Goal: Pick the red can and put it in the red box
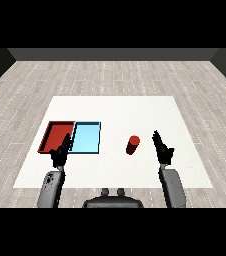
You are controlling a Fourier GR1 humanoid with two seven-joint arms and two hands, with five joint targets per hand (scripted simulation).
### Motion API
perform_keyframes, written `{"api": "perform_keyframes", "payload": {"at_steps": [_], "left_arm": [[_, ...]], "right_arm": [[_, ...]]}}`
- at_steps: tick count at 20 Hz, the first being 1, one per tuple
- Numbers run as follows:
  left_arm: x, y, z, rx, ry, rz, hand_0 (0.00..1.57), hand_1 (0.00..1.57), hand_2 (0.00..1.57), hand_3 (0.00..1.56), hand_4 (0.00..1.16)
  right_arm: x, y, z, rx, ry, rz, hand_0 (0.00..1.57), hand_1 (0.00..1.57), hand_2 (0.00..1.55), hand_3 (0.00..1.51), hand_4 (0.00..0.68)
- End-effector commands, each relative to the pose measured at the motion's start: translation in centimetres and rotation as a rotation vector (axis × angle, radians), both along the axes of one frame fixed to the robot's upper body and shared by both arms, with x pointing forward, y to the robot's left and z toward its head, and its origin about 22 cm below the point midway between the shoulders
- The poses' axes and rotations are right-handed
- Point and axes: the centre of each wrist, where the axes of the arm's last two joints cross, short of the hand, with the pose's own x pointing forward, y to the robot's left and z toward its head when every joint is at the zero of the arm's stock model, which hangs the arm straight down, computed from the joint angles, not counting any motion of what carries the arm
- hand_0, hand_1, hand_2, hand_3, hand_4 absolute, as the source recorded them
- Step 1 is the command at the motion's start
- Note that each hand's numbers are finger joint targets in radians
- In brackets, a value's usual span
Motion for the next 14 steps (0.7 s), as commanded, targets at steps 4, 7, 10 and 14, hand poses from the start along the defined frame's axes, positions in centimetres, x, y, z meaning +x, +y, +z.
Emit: {"api": "perform_keyframes", "payload": {"at_steps": [4,7,10,14], "left_arm": [[1.0,-0.9,0.7,0.002,-0.022,-0.027,0.00,0.00,0.00,0.00,0.00],[2.7,-2.0,5.2,-0.081,-0.414,-0.043,0.00,0.00,0.00,0.00,0.00],[1.4,-2.2,4.5,-0.095,-0.482,-0.057,0.00,0.00,0.00,0.00,0.00],[1.6,-1.3,2.8,-0.097,-0.486,-0.067,0.00,0.00,0.00,0.00,0.00]], "right_arm": [[-0.1,-5.5,-0.1,0.007,0.017,-0.018,0.00,0.00,0.00,0.00,0.000],[0.8,-5.2,2.9,0.069,-0.269,0.023,0.00,0.00,0.00,0.00,0.000],[0.1,-6.3,1.7,0.094,-0.328,0.051,0.00,0.00,0.00,0.00,0.000],[0.3,-6.8,-1.4,0.079,-0.329,0.048,0.00,0.00,0.00,0.00,0.000]]}}
